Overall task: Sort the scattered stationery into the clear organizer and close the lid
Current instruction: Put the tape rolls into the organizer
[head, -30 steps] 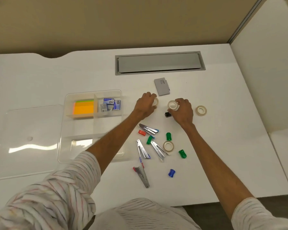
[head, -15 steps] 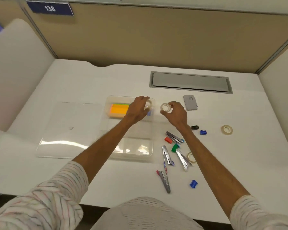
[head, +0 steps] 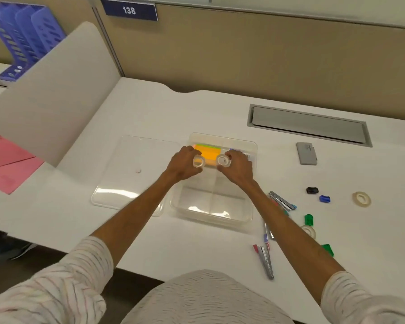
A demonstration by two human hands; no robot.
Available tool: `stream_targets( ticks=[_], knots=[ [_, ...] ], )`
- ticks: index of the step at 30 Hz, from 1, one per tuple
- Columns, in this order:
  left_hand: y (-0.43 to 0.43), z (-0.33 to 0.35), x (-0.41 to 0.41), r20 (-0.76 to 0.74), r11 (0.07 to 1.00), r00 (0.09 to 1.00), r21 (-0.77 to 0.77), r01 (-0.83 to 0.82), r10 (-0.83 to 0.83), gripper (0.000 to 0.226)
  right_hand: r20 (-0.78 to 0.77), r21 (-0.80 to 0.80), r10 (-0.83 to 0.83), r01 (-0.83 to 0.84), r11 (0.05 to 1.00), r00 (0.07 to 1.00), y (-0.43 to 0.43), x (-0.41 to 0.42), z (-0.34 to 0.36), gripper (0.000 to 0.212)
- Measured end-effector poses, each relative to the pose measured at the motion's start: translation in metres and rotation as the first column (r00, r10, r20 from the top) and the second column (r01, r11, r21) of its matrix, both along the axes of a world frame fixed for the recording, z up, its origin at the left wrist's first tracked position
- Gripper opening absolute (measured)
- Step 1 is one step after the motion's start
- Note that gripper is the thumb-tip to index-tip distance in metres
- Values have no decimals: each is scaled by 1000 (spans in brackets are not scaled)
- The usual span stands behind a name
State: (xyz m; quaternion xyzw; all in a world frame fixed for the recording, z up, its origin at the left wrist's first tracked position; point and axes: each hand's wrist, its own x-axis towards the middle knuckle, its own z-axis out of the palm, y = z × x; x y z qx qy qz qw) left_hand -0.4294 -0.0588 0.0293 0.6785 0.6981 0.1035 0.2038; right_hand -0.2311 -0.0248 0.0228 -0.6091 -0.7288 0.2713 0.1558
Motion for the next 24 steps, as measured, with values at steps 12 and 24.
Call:
stream_targets(
  ticks=[12,24],
  knots=[
    [-7,-15,-20,-151,993,984,56,104,-95,59,120,63,72,-80,995,990,-15,-31,-20,54],
    [-10,-24,-15,-143,996,989,70,60,-50,62,124,58,91,-99,993,988,-18,-32,-25,57]
  ],
)
